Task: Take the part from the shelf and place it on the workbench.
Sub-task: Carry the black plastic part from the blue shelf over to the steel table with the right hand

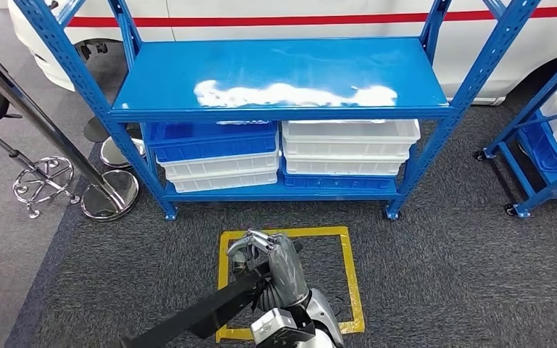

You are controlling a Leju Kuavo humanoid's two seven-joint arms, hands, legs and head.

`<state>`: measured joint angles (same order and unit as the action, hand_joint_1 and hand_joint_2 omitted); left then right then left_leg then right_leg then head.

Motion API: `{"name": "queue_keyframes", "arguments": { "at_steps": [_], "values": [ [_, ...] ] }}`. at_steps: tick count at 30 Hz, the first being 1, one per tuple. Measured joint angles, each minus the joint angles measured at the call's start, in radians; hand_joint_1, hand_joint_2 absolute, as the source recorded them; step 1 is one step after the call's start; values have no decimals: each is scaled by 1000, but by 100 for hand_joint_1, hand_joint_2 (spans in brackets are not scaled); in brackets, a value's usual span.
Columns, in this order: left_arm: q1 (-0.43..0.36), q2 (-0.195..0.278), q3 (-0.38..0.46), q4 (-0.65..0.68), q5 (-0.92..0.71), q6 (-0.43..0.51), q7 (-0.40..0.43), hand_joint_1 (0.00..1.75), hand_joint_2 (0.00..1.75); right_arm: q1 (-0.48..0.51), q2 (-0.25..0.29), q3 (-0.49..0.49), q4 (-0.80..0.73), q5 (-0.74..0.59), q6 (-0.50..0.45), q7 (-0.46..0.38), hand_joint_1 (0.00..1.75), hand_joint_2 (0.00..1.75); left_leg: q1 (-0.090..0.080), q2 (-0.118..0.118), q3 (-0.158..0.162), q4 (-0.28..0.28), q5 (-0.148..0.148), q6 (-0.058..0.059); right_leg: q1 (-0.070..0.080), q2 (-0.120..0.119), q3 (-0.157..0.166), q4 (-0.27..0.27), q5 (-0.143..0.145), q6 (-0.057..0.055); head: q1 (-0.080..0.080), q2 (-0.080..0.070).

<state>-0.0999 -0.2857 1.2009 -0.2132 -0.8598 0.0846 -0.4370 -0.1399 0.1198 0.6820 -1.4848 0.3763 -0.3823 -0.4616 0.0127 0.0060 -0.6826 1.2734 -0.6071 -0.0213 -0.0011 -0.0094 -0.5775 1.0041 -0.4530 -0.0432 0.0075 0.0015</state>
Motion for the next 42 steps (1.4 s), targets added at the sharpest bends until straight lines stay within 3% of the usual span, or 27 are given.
{"name": "queue_keyframes", "arguments": {
  "at_steps": [2, 4, 6, 8, 10, 11, 12, 14, 15, 16, 17, 19, 21, 22, 24, 25, 26, 29, 30, 31, 32, 34, 36, 38, 40, 41, 42],
  "values": [
    [0, 1, 2, 0, -3, -13, 3, 0, 175, 1, 0, -2, 2, -1, 2, 0, 175, 175, 0, 0, 38, 5, 44, 1, 1, -2, -35, 13, 17, 2, 0, 0],
    [-1, 7, 3, 0, -4, -33, 9, 0, 175, 2, 1, -3, 3, 2, 3, -1, 175, 175, -2, -1, 133, -113, 87, 8, 2, -1, -64, 27, 33, 6, 0, 0],
    [-2, 15, 4, 0, -2, -47, 14, 0, 175, 3, 2, -3, 3, 8, 3, -2, 175, 175, -6, -3, 219, -249, 71, 18, 3, -2, -79, 33, 49, 15, 0, 0],
    [-1, 21, 4, 0, -1, -52, 16, 0, 175, 4, 2, -3, 3, 12, 2, -2, 175, 175, -12, -4, 239, -299, 63, 28, 1, -3, -82, 27, 71, 27, 0, 0],
    [0, 26, 4, 0, -2, -52, 18, 0, 175, 6, 2, -3, 4, 13, 2, -3, 175, 175, -8, 0, 220, -306, 91, 44, 0, 1, -92, 28, 67, 39, 0, 0],
    [0, 28, 5, 0, -3, -52, 18, 0, 175, 6, 1, -4, 5, 13, 2, -3, 175, 175, -5, 3, 207, -310, 108, 52, 0, 4, -101, 45, 36, 43, 1, 0],
    [0, 29, 5, 0, -4, -53, 19, 0, 175, 7, 0, -4, 6, 13, 1, -3, 175, 175, -2, 6, 191, -312, 124, 59, -2, 7, -112, 83, -16, 47, 1, 0],
    [0, 31, 5, 0, -5, -53, 19, 0, 175, 8, 0, -5, 7, 13, 1, -2, 175, 175, -3, 7, 154, -308, 151, 63, -6, 8, -133, 203, -118, 54, 1, 0],
    [1, 32, 5, 0, -5, -53, 18, 0, 175, 8, 0, -5, 8, 13, 1, -2, 175, 175, -3, 8, 134, -304, 164, 62, -8, 8, -137, 264, -138, 57, 1, 0],
    [1, 33, 5, 0, -5, -53, 18, 0, 175, 9, 0, -5, 8, 13, 1, -2, 175, 175, -4, 9, 113, -298, 176, 60, -9, 8, -132, 305, -129, 59, 1, 0],
    [1, 33, 5, 0, -5, -53, 18, 0, 175, 9, 0, -6, 9, 13, 1, -2, 175, 175, -3, 10, 92, -291, 187, 58, -11, 8, -114, 316, -101, 60, 1, 0],
    [0, 34, 5, 0, -5, -53, 18, 0, 175, 9, 0, -6, 9, 13, 1, -2, 175, 175, -3, 10, 54, -276, 207, 51, -14, 8, -27, 238, -52, 59, 1, 0],
    [1, 35, 5, 0, -6, -54, 18, 0, 175, 9, 0, -6, 8, 13, 1, -2, 175, 175, -4, 7, 33, -264, 225, 40, -11, 9, 89, 81, -83, 51, 0, 0],
    [1, 35, 5, 0, -6, -53, 18, 0, 175, 9, 0, -6, 8, 14, 1, -2, 175, 175, -5, 6, 29, -263, 236, 34, -8, 10, 125, 25, -104, 47, 0, 0],
    [3, 35, 5, 0, -12, -52, 18, 0, 175, 10, 0, -6, 8, 14, 4, -2, 175, 175, -3, 5, 25, -270, 259, 21, -3, 10, 131, -6, -106, 32, 0, 0],
    [4, 36, 5, 0, -17, -52, 17, 0, 175, 11, 0, -6, 8, 14, 7, -2, 175, 175, -1, 4, 19, -269, 257, 15, -3, 8, 121, -7, -94, 24, 0, 0],
    [5, 37, 5, 0, -25, -51, 17, 0, 175, 12, 0, -6, 8, 14, 10, -1, 175, 175, 1, 3, 9, -255, 233, 10, -3, 6, 108, -7, -80, 13, 0, 0],
    [8, 39, -1, 0, -55, -53, 18, 0, 175, 20, -2, -5, 9, 13, 19, -2, 175, 175, 4, 1, -35, -99, 72, -3, -2, 3, 55, -7, -36, -6, 0, 0],
    [8, 39, -4, 0, -65, -54, 18, 0, 175, 23, -4, -5, 10, 12, 21, -2, 175, 175, 5, 1, -43, -34, 41, -5, 0, 2, 35, -4, -21, -6, 0, 0],
    [7, 40, -8, 0, -73, -55, 18, 0, 175, 27, -7, -5, 12, 10, 21, -3, 175, 175, 5, 1, -41, 15, 39, -5, 2, 1, 14, -1, -7, -6, 0, 0],
    [7, 40, -14, 0, -81, -57, 18, 0, 175, 31, -10, -4, 14, 10, 21, -4, 175, 175, 4, 1, -25, 35, 62, -3, 4, 0, -9, 5, 5, -6, 0, 0],
    [6, 40, -24, 0, -94, -63, 21, 0, 175, 35, -13, -4, 17, 9, 21, -5, 175, 175, 1, 0, 59, -24, 117, 7, 6, 0, -51, 19, 28, -4, 0, 0],
    [4, 39, -39, 0, -120, -73, 30, 0, 175, 38, -14, -4, 16, 15, 13, -3, 175, 175, -7, -1, 190, -184, 93, 22, 9, 1, -76, 30, 48, 3, 0, 0],
    [5, 35, -63, 0, -159, -85, 38, 0, 175, 43, -18, -4, 10, 28, -4, 1, 175, 175, -15, -2, 261, -294, 55, 32, 7, -2, -83, 27, 70, 14, 0, 0],
    [8, 30, -87, 1, -184, -90, 33, 0, 175, 52, -25, -5, 2, 39, -15, 5, 175, 175, -14, 0, 251, -313, 71, 39, 5, -2, -91, 22, 84, 26, 0, 0],
    [9, 28, -95, 1, -187, -90, 23, 0, 175, 56, -29, -5, -1, 43, -15, 7, 175, 175, -11, 3, 239, -316, 84, 47, 4, 1, -100, 32, 66, 31, 0, 0],
    [9, 28, -100, 1, -187, -90, 11, 0, 175, 60, -32, -5, -4, 45, -15, 8, 175, 175, -8, 7, 224, -318, 99, 54, 4, 3, -113, 57, 27, 35, 0, 0]
  ]
}}
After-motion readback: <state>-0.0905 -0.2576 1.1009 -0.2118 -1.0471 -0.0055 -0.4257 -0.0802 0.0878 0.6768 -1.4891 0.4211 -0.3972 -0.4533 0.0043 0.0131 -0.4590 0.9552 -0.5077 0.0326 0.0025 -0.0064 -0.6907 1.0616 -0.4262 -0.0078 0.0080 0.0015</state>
